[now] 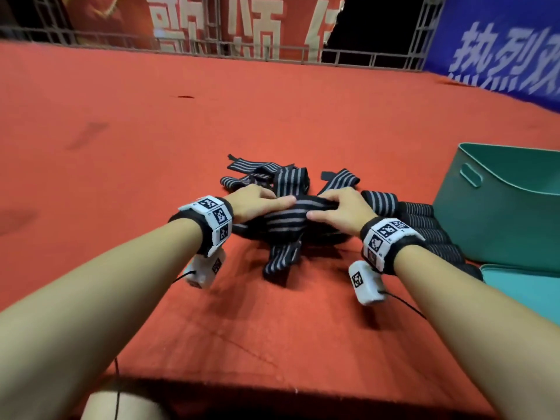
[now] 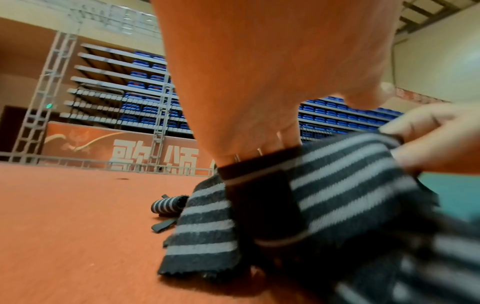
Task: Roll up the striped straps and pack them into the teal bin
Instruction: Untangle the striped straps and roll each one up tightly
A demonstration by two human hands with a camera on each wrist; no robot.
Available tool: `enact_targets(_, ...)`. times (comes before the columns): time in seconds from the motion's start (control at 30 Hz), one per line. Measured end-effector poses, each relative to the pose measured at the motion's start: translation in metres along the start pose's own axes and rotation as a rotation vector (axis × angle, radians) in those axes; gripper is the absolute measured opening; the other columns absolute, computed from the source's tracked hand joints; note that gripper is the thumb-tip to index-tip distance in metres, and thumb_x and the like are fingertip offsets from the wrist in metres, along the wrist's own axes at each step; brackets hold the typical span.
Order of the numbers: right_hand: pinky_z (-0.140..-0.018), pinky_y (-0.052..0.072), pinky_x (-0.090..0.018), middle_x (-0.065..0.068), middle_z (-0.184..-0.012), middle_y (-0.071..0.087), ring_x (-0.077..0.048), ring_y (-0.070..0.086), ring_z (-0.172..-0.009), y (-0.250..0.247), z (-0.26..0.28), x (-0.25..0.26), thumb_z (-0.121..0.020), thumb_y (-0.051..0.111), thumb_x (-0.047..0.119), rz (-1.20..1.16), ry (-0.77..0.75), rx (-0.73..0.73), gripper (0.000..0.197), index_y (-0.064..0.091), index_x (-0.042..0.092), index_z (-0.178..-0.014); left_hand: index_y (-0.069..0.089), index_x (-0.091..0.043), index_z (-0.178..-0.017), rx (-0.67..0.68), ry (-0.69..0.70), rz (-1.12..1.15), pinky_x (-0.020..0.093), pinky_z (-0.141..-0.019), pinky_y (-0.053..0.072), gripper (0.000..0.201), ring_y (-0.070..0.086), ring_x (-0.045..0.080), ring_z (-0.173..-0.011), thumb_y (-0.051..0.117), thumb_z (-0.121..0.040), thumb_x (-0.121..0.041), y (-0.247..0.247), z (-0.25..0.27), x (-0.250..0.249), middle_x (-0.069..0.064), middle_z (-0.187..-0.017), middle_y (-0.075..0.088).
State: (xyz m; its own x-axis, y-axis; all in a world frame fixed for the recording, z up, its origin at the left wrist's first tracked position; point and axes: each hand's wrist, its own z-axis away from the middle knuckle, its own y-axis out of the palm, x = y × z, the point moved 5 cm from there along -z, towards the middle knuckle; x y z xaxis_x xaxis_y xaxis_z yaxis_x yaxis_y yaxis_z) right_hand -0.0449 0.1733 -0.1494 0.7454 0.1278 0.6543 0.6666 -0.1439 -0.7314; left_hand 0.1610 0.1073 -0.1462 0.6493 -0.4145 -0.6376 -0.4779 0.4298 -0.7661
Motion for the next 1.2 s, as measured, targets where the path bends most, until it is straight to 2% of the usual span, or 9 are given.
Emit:
enact_targets(0.07, -0.067, 0.044, -0.027, 0.014, -0.06, 0.065, -0.001, 0.058, -0.059, -0.015, -0.001, 0.004, -0.072, 0.086, 0.018, -0.196, 0.05, -0.138, 0.022, 0.067, 0.02, -0.061, 0.071, -0.025, -0.096, -0.056, 0.062, -0.136, 0.027, -0.076, 0.045, 0.036, 0.068, 0.011, -0.091, 0.075, -0.083, -0.058, -0.003, 0.004, -0.001, -0.009, -0.092, 0.072)
enact_targets(0.2, -0.062, 0.042, -0.035, -0.004, -0.06, 0.056, -0.018, 0.051, -0.063, -0.037, -0.004, 0.008, -0.048, 0.076, 0.028, -0.487, 0.077, -0.372, 0.019, 0.064, 0.014, -0.054, 0.068, -0.022, -0.103, -0.209, 0.082, -0.228, 0.027, -0.077, 0.043, 0.028, 0.064, 0.02, -0.098, 0.083, -0.082, -0.032, -0.018, 0.007, 0.001, -0.004, -0.094, 0.067)
enact_targets(0.4, -0.073, 0.049, -0.028, 0.006, -0.073, 0.069, -0.01, 0.063, -0.071, -0.022, -0.005, 0.004, -0.083, 0.083, 0.024, -0.082, -0.036, -0.121, 0.016, 0.068, 0.019, -0.08, 0.061, -0.021, -0.117, -0.226, -0.067, -0.415, 0.039, -0.09, 0.052, 0.048, 0.063, 0.029, -0.113, 0.082, -0.078, -0.039, -0.022, 0.009, 0.03, 0.004, -0.119, 0.068)
enact_targets(0.53, -0.072, 0.044, -0.023, 0.007, -0.079, 0.073, -0.007, 0.066, -0.077, -0.014, -0.001, 0.003, -0.085, 0.082, 0.038, 0.087, -0.073, -0.113, 0.015, 0.071, 0.027, -0.084, 0.06, -0.022, -0.122, -0.298, 0.07, -0.512, 0.041, -0.098, 0.044, 0.082, 0.057, 0.027, -0.115, 0.059, -0.066, -0.082, -0.007, 0.013, 0.018, 0.002, -0.12, 0.064)
enact_targets(0.67, -0.066, 0.046, -0.016, 0.012, -0.068, 0.07, 0.001, 0.062, -0.064, -0.014, -0.002, 0.026, -0.078, 0.089, 0.026, -0.125, -0.057, -0.055, 0.016, 0.073, 0.025, -0.077, 0.055, -0.028, -0.134, -0.25, 0.275, -0.15, 0.036, -0.102, 0.047, 0.086, 0.059, 0.015, -0.116, 0.073, -0.064, -0.075, 0.013, 0.013, -0.022, -0.005, -0.124, 0.066)
enact_targets(0.9, -0.075, 0.051, -0.011, 0.009, -0.099, 0.073, 0.008, 0.069, -0.082, -0.016, 0.014, 0.035, -0.081, 0.085, 0.013, -0.586, 0.055, -0.106, 0.045, 0.067, 0.009, -0.123, 0.072, -0.031, -0.084, -0.343, 0.145, 0.113, 0.043, -0.08, 0.057, 0.034, 0.072, 0.02, -0.083, 0.068, -0.067, -0.061, 0.011, 0.004, -0.02, -0.004, -0.079, 0.075)
enact_targets(0.97, -0.086, 0.049, -0.006, 0.017, -0.117, 0.066, 0.02, 0.063, -0.097, 0.01, 0.019, 0.026, -0.077, 0.09, 0.02, -0.518, 0.089, 0.047, 0.071, 0.052, 0.019, -0.137, 0.074, -0.02, -0.087, -0.351, 0.146, 0.294, 0.043, -0.084, 0.058, 0.033, 0.073, 0.019, -0.083, 0.071, -0.069, -0.048, 0.006, 0.004, -0.019, 0.003, -0.086, 0.078)
enact_targets(1.07, -0.106, 0.046, -0.025, 0.011, -0.134, 0.062, 0.0, 0.059, -0.122, 0.047, 0.021, 0.018, -0.066, 0.097, 0.037, -0.246, 0.009, 0.16, 0.094, 0.047, 0.023, -0.144, 0.069, -0.016, -0.08, -0.279, 0.129, 0.36, 0.037, -0.077, 0.057, 0.007, 0.067, 0.011, -0.073, 0.076, -0.082, -0.017, 0.004, 0.006, -0.022, 0.003, -0.08, 0.074)
enact_targets(1.2, -0.086, 0.048, -0.032, 0.001, -0.113, 0.066, -0.018, 0.063, -0.102, 0.044, 0.016, 0.01, -0.075, 0.088, 0.03, 0.072, 0.04, 0.056, 0.068, 0.055, 0.02, -0.134, 0.067, -0.016, -0.083, -0.412, 0.08, 0.379, 0.027, -0.067, 0.049, 0.011, 0.062, 0.009, -0.073, 0.068, -0.084, -0.005, -0.007, 0.012, -0.016, -0.003, -0.079, 0.068)
